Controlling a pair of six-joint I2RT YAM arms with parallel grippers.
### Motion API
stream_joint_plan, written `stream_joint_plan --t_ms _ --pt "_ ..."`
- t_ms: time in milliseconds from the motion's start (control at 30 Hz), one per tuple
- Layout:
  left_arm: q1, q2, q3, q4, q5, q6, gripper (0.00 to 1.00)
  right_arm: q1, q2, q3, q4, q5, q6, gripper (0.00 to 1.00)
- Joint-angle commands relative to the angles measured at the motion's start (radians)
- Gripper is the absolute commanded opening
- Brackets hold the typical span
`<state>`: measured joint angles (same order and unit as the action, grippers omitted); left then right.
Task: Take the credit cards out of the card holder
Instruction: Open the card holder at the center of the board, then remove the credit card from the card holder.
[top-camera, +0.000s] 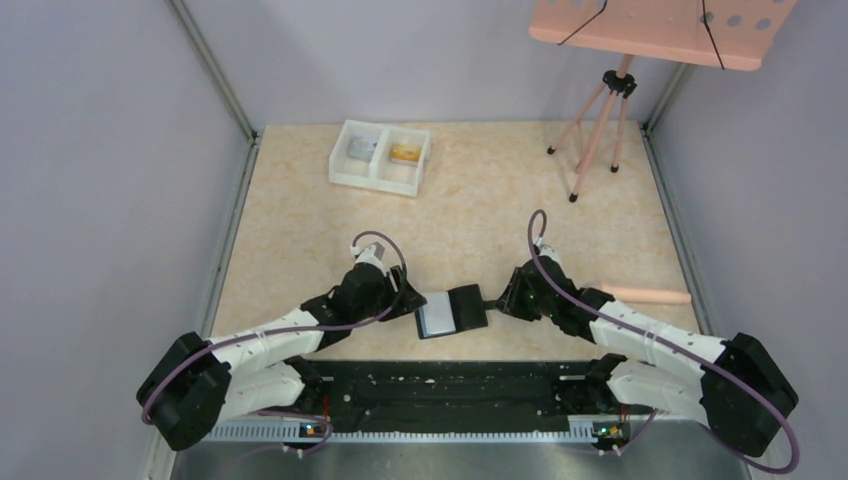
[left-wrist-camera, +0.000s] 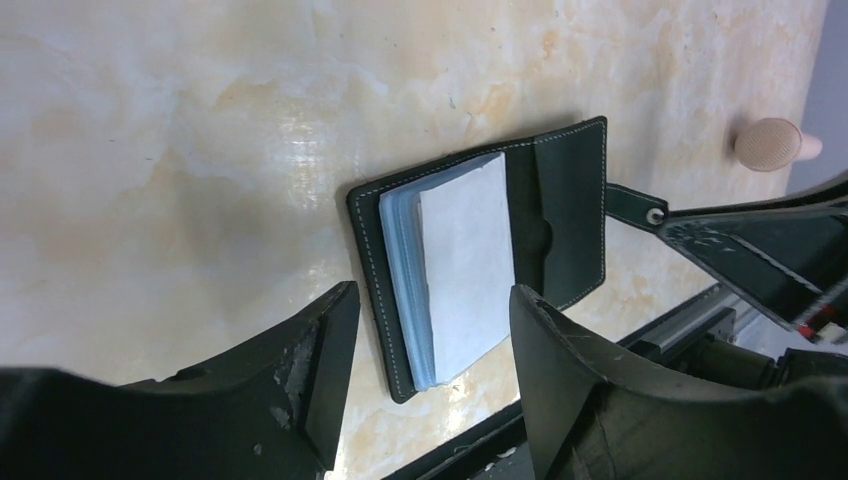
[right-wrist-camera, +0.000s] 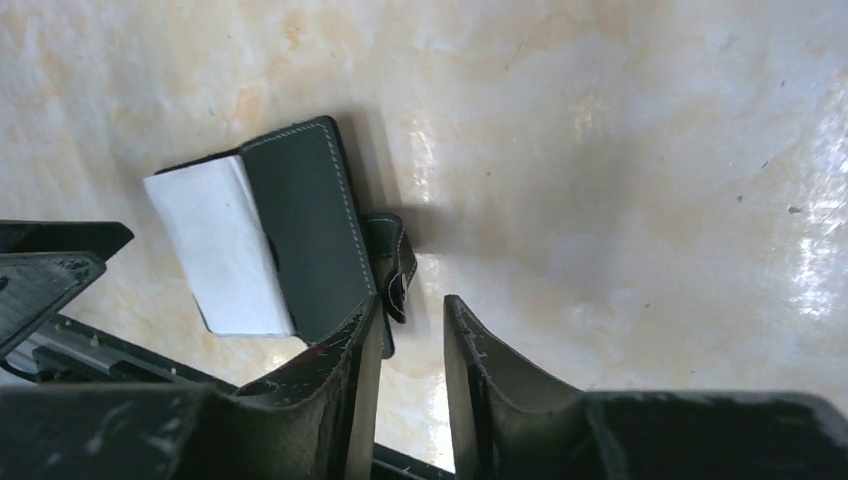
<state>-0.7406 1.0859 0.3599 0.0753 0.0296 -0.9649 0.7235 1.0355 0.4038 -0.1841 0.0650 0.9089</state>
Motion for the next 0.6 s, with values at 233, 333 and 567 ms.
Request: stream_joint_plan --t_ms 233,333,567 --pt "-0.003 -0.28 0.116 -0.307 -0.342 0.132 0.7 0.053 -0.046 0.281 -0.169 0.035 -0.031 0.51" --pt "-0.003 -0.376 0.15 -0.404 -0.464 0.162 0.71 0.124 -0.013 0.324 -0.133 0.052 -0.017 0.5" --pt "-0.003 -0.563 0.184 -0.553 -0.653 0.181 0.72 0.265 0.183 0.408 -0.068 0.092 0.006 0.52"
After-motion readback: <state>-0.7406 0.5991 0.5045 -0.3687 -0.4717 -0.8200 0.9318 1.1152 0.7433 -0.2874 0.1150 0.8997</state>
